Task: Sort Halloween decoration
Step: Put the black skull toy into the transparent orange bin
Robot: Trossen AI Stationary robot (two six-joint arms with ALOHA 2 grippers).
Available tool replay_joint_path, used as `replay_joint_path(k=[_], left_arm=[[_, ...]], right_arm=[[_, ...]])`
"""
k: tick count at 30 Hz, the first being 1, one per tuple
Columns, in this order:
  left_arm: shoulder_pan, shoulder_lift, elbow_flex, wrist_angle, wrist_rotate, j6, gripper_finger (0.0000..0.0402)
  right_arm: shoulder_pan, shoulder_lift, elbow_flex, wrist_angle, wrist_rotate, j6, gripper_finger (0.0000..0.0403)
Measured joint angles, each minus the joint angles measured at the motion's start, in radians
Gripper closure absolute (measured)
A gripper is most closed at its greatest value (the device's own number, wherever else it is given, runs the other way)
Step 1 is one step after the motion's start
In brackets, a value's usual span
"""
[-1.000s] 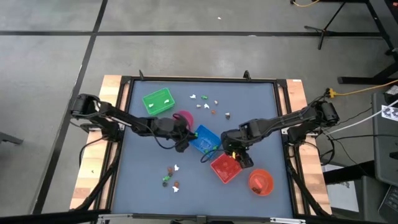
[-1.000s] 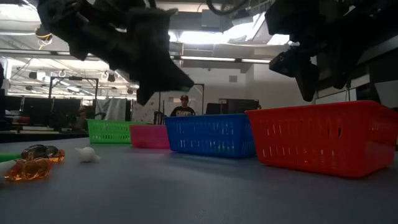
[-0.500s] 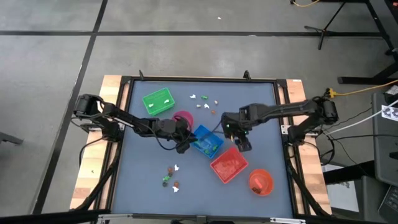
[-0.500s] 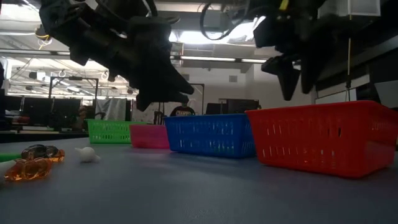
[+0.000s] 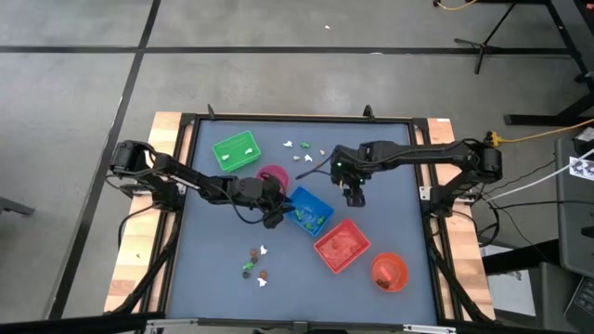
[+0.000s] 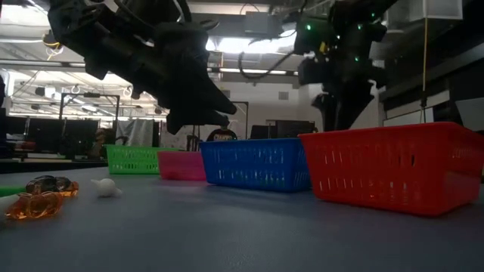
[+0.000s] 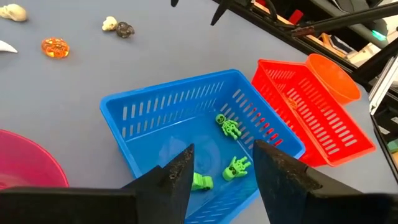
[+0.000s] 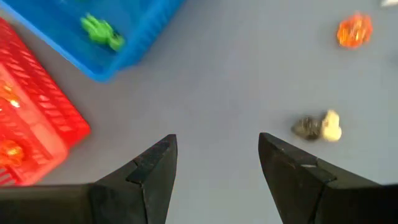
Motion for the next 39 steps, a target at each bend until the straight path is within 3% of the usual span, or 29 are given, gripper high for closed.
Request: replay_joint_path(k=[6, 16, 26, 32, 39], left_arm=[[0.001, 0.000, 0.000, 0.000, -0.035, 0.007, 0.0253], [0.001, 0.000, 0.000, 0.000, -0.039, 0.007, 0.0253], [0.001, 0.000, 0.000, 0.000, -0.043, 0.007, 0.0253], [0.001, 0.000, 0.000, 0.000, -0.043, 0.007, 0.0253], [0.001, 0.000, 0.000, 0.000, -0.043, 0.007, 0.0253]], right_arm=[[-0.042, 0.000, -0.035, 0.014, 0.027, 0.000, 0.0178], [-0.057, 0.000, -0.132, 0.201, 0.035, -0.095, 0.0178], [-0.057, 0.000, -0.226, 0.397, 0.181, -0.091, 0.0178], [-0.057, 0.000, -0.245, 0.446, 0.198, 0.048, 0.0178], [-0.057, 0.000, -0.245, 0.451, 0.335, 0.311, 0.0178]])
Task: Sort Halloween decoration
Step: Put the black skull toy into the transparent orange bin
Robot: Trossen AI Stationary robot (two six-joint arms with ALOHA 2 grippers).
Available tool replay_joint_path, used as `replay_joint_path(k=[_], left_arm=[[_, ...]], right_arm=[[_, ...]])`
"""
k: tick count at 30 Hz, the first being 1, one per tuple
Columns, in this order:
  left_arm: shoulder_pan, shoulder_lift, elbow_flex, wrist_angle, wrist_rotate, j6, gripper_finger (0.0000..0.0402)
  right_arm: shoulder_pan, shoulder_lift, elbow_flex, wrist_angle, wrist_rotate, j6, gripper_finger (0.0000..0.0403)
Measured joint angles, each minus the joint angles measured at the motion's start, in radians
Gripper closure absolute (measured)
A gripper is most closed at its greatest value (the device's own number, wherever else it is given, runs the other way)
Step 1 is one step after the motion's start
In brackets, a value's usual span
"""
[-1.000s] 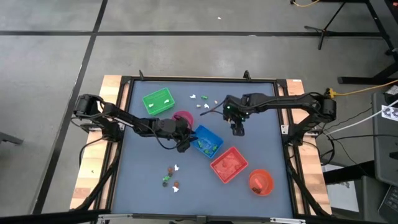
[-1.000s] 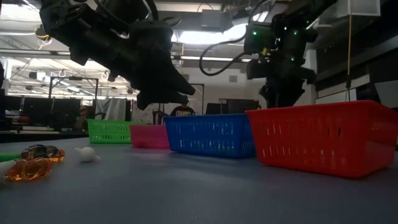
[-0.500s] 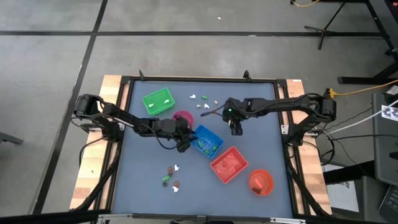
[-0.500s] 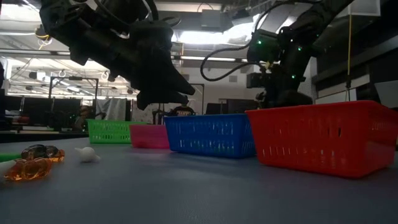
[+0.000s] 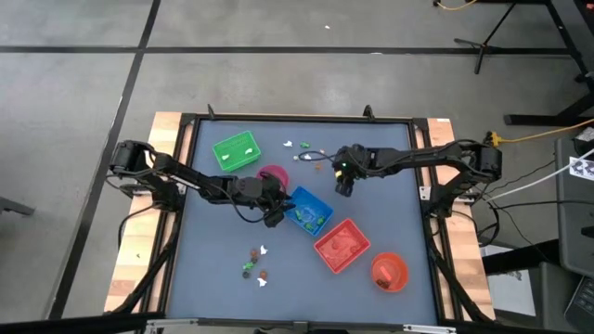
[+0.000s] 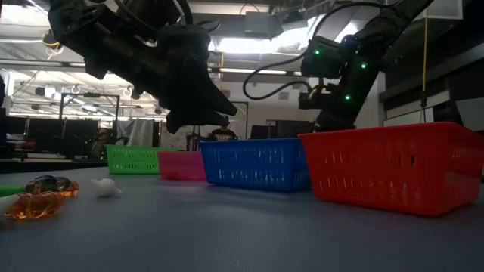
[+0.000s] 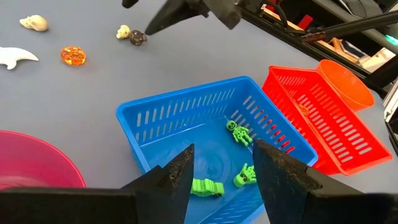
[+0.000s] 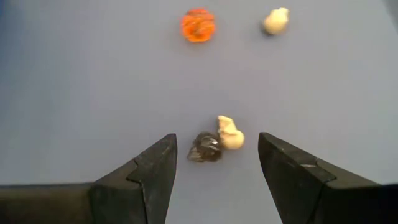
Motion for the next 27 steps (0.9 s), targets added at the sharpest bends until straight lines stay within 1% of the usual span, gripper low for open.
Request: replay_joint_path(k=[2, 7, 11, 15, 22, 27], left_arm=[[0.000, 0.000, 0.000, 0.000, 0.000, 0.000, 0.0253], [0.000, 0.000, 0.000, 0.000, 0.000, 0.000, 0.0253], [0.000, 0.000, 0.000, 0.000, 0.000, 0.000, 0.0253], [0.000, 0.000, 0.000, 0.000, 0.000, 0.000, 0.0253], [0.000, 0.000, 0.000, 0.000, 0.000, 0.000, 0.0253], [0.000, 0.000, 0.000, 0.000, 0.000, 0.000, 0.0253]], right_arm=[[0.000, 0.000, 0.000, 0.005, 0.016, 0.067, 0.0178], [0.000, 0.000, 0.000, 0.013, 0.015, 0.216, 0.0178], [0.000, 0.000, 0.000, 0.012, 0.023, 0.268, 0.0178], [0.000, 0.014, 0.000, 0.010, 0.023, 0.289, 0.0178], [0.000, 0.088, 0.000, 0.011, 0.023, 0.290, 0.0178], [0.000, 0.115, 0.001, 0.016, 0.023, 0.289, 0.0178]])
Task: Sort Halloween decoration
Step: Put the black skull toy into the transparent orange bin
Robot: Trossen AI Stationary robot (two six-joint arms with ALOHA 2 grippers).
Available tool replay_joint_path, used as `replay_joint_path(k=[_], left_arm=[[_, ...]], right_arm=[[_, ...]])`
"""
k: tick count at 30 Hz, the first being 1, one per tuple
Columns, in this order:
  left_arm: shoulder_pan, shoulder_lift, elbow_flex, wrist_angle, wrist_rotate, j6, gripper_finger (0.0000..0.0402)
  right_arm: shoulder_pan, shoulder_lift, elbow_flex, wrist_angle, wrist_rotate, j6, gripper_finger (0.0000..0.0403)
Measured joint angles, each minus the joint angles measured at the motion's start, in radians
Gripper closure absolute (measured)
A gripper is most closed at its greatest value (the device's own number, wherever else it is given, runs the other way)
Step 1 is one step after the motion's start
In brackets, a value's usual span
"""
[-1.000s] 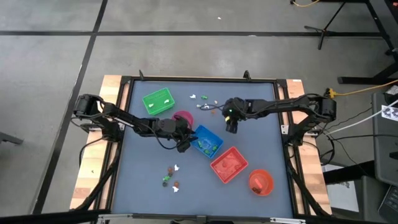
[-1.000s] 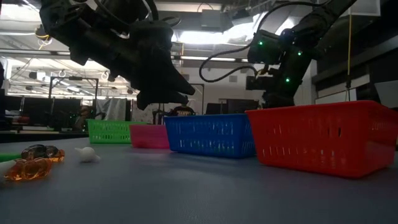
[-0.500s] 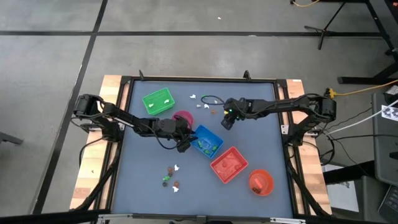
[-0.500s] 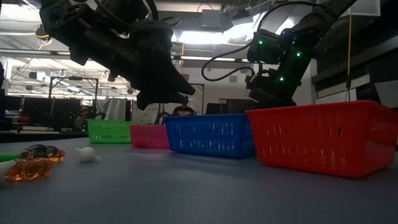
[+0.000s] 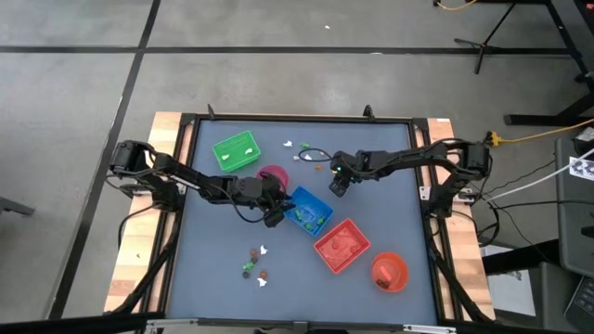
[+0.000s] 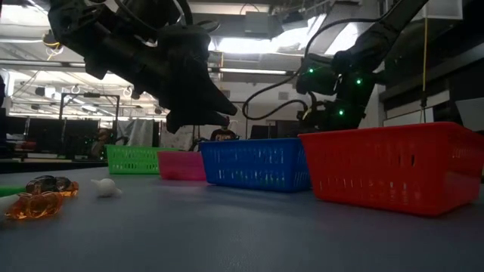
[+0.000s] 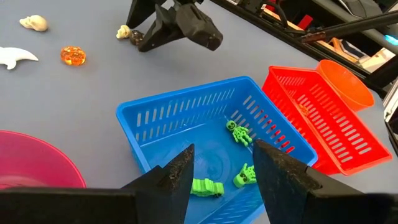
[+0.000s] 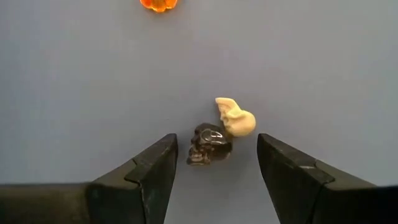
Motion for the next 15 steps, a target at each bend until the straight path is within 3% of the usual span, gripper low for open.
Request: replay_joint_path(k=[7, 15], left_arm=[[0.000, 0.000, 0.000, 0.000, 0.000, 0.000, 0.0253], [0.000, 0.000, 0.000, 0.000, 0.000, 0.000, 0.0253]], right_arm=[[0.000, 0.001, 0.000, 0.012, 0.016, 0.004, 0.0184], [0.000, 0.003, 0.000, 0.022, 0.014, 0.005, 0.0262]])
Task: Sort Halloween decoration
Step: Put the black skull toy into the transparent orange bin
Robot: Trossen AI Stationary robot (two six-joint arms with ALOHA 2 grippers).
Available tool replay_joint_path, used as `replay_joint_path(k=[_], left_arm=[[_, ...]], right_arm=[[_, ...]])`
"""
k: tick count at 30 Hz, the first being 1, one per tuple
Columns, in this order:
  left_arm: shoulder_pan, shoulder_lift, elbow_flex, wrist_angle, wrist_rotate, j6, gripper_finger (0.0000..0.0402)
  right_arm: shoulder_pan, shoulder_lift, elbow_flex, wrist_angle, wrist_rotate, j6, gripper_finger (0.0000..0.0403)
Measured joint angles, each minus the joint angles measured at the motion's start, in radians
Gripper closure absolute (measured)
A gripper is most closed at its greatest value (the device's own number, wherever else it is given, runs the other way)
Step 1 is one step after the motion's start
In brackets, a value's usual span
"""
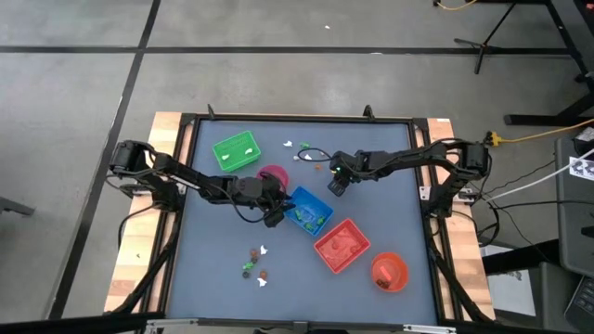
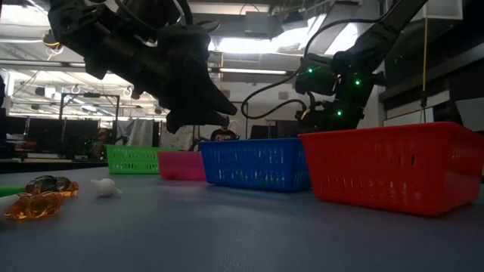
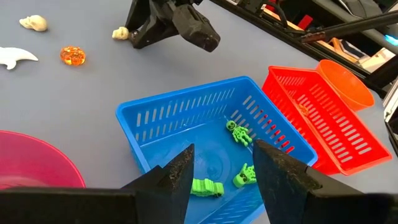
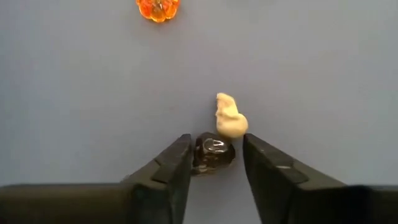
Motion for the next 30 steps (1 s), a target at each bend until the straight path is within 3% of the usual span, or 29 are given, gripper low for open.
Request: replay_joint_path(k=[8, 30], left_arm=[[0.000, 0.000, 0.000, 0.000, 0.000, 0.000, 0.0253], [0.000, 0.000, 0.000, 0.001, 0.000, 0.000, 0.0253]], right_arm=[[0.000, 0.000, 0.000, -0.001, -0.012, 0.001, 0.0316], [-0.001, -0.032, 0.001, -0.060, -0.149, -0.078, 0.0314]])
